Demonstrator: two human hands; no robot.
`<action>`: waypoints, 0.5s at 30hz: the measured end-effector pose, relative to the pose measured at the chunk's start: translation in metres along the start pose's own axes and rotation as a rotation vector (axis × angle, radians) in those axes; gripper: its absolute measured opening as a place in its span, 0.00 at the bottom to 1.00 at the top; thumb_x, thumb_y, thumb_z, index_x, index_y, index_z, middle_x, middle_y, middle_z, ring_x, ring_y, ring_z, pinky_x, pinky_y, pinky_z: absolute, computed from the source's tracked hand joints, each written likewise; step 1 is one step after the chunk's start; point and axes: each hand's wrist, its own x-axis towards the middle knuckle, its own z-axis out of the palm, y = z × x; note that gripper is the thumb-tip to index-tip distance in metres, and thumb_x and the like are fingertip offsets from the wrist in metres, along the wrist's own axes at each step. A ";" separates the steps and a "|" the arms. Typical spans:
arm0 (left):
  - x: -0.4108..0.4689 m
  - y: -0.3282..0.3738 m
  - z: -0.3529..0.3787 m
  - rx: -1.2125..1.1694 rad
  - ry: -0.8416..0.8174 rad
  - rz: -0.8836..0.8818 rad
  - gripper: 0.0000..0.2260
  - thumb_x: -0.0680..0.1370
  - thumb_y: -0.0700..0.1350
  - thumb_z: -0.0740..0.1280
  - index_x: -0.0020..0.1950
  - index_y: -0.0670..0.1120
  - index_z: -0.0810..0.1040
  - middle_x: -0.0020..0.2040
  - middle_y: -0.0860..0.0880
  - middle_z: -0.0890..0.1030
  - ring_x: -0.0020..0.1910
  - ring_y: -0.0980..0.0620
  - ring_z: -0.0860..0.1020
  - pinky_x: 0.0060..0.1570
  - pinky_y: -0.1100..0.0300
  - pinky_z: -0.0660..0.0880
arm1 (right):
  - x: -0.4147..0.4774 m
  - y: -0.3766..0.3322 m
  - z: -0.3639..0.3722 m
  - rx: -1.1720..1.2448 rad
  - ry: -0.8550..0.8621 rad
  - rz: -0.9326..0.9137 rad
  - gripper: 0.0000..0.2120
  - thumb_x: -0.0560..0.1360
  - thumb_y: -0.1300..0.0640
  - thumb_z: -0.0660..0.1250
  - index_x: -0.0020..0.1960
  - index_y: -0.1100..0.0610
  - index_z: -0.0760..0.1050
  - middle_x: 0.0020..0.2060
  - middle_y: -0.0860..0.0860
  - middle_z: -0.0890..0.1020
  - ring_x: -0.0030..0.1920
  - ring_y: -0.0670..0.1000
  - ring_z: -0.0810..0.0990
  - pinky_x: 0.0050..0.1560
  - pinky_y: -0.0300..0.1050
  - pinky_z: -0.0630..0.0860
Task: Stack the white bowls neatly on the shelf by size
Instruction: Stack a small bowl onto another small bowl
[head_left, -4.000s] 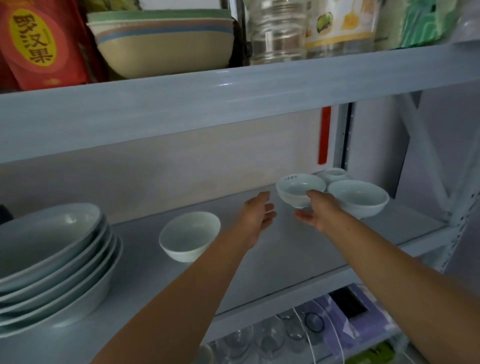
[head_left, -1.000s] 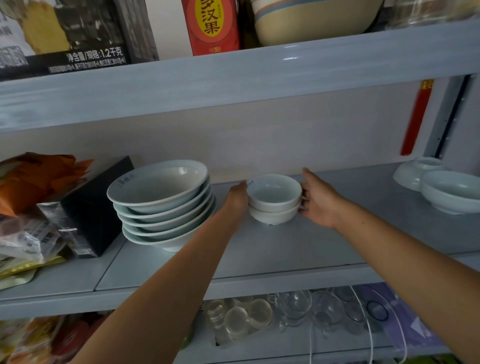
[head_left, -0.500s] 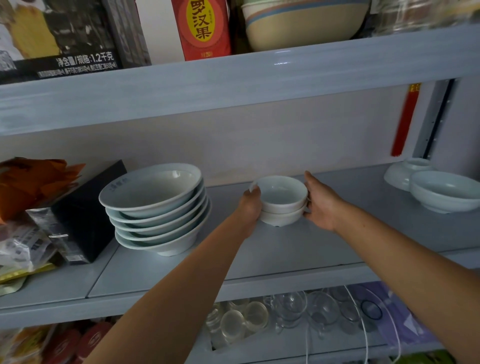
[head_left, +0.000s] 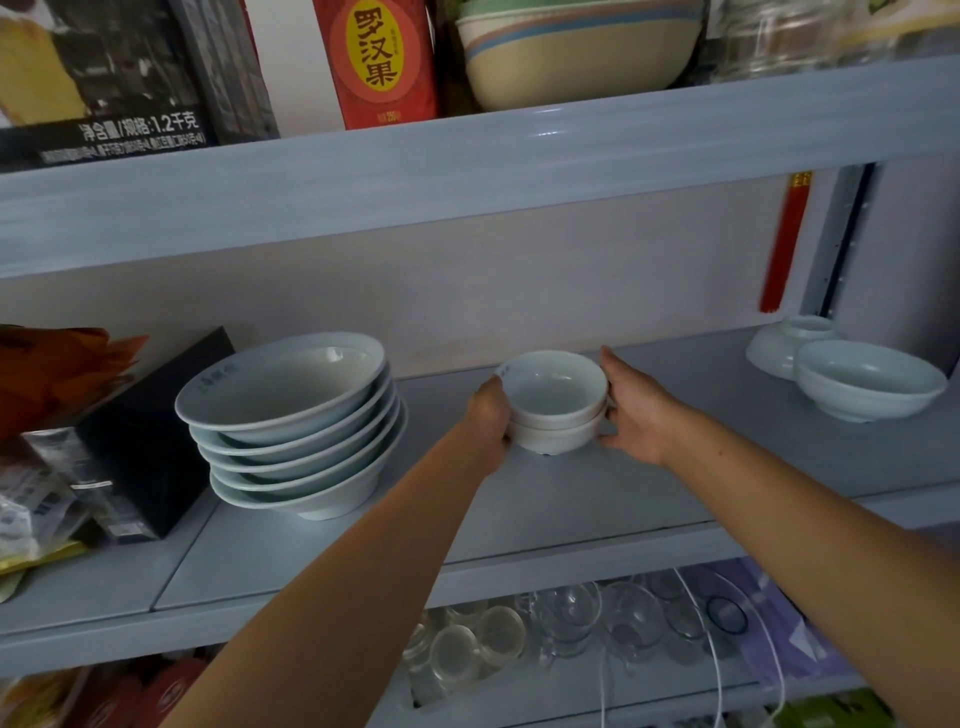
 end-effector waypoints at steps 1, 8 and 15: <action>0.000 0.000 0.001 -0.009 0.002 0.000 0.15 0.81 0.48 0.57 0.61 0.47 0.79 0.56 0.48 0.83 0.55 0.46 0.81 0.56 0.52 0.77 | -0.001 0.000 0.000 -0.006 0.002 -0.001 0.24 0.78 0.35 0.54 0.64 0.47 0.74 0.63 0.43 0.76 0.65 0.47 0.71 0.62 0.54 0.67; 0.000 0.000 0.009 -0.029 0.023 0.036 0.17 0.82 0.45 0.54 0.63 0.45 0.78 0.56 0.45 0.82 0.52 0.46 0.79 0.56 0.51 0.76 | 0.005 -0.005 0.004 -0.096 0.066 0.011 0.28 0.75 0.32 0.54 0.67 0.48 0.72 0.66 0.44 0.75 0.63 0.48 0.72 0.64 0.52 0.64; 0.000 0.006 0.013 0.327 0.245 0.269 0.22 0.82 0.50 0.52 0.74 0.45 0.65 0.73 0.42 0.68 0.69 0.41 0.69 0.68 0.48 0.67 | -0.003 -0.017 -0.006 -0.059 0.047 -0.019 0.32 0.78 0.35 0.52 0.77 0.49 0.56 0.77 0.46 0.59 0.77 0.51 0.56 0.73 0.57 0.53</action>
